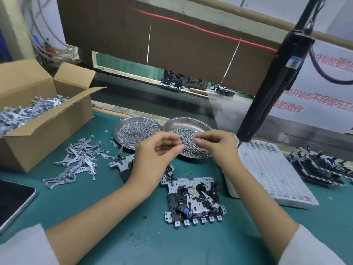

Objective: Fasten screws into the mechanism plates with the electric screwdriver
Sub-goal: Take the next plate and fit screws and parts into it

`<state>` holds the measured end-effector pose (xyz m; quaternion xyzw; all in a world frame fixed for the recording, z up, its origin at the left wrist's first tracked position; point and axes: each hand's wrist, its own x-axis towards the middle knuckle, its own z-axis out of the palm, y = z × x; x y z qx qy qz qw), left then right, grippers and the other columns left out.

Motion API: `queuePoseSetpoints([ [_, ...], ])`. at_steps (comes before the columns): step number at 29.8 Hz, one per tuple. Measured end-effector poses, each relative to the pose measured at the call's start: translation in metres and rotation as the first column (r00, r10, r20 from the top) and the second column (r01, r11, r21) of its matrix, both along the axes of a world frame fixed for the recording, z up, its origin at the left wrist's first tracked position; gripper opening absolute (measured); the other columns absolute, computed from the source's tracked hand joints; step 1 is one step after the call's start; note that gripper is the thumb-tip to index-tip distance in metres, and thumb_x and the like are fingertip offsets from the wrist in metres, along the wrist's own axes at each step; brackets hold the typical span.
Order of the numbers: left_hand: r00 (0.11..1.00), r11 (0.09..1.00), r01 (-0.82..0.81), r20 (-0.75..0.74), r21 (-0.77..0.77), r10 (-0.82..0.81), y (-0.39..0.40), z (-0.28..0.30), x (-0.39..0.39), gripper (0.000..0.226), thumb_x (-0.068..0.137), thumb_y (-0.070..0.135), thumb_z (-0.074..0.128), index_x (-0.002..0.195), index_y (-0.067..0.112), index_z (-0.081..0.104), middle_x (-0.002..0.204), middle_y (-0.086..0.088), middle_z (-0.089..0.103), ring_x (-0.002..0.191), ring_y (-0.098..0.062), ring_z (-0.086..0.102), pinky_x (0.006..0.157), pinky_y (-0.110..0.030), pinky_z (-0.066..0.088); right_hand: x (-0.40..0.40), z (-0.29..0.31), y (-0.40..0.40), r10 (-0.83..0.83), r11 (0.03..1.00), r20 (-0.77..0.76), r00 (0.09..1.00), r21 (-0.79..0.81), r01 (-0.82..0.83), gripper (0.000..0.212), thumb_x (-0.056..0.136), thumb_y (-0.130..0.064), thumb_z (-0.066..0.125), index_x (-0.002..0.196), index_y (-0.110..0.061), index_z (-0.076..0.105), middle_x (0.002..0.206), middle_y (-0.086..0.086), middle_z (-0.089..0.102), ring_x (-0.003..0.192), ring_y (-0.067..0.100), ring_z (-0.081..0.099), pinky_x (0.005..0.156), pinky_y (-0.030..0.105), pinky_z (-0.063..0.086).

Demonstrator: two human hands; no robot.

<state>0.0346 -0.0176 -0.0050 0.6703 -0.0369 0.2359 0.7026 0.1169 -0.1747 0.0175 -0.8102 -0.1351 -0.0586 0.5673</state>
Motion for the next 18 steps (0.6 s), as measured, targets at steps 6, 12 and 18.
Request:
queuePoseSetpoints([
  [6,0.996,0.998,0.0,0.09,0.059,-0.006,-0.004,0.001,-0.007,0.022,0.072,0.018,0.077,0.09,0.027,0.068,0.086,0.01,0.074,0.085,-0.007,0.07,0.078,-0.016,0.052,-0.046,0.003,-0.007,0.271,0.853,-0.199,0.942,0.504,-0.139,0.023,0.067,-0.003,0.073,0.089,-0.008,0.073,0.089,0.013,0.074,0.08,0.019,0.072,0.069,0.018,0.054],
  [12,0.973,0.964,-0.081,0.231,0.253,0.021,-0.011,0.0,-0.014,0.026,0.072,0.019,0.075,0.096,0.027,0.067,0.088,0.015,0.073,0.089,-0.002,0.069,0.084,-0.015,0.05,-0.062,0.0,-0.006,0.326,0.775,-0.29,0.9,0.627,-0.079,0.032,0.064,-0.008,0.075,0.094,-0.002,0.068,0.087,0.017,0.073,0.072,0.018,0.071,0.061,0.018,0.055],
  [18,0.947,0.938,-0.145,0.318,0.314,0.039,-0.014,-0.002,-0.015,0.026,0.073,0.014,0.073,0.099,0.015,0.067,0.091,0.008,0.071,0.088,0.0,0.068,0.083,-0.014,0.05,-0.066,0.0,-0.008,0.337,0.785,-0.319,0.886,0.615,-0.077,0.028,0.066,-0.008,0.074,0.092,-0.002,0.068,0.082,0.016,0.073,0.07,0.018,0.071,0.062,0.018,0.055],
])
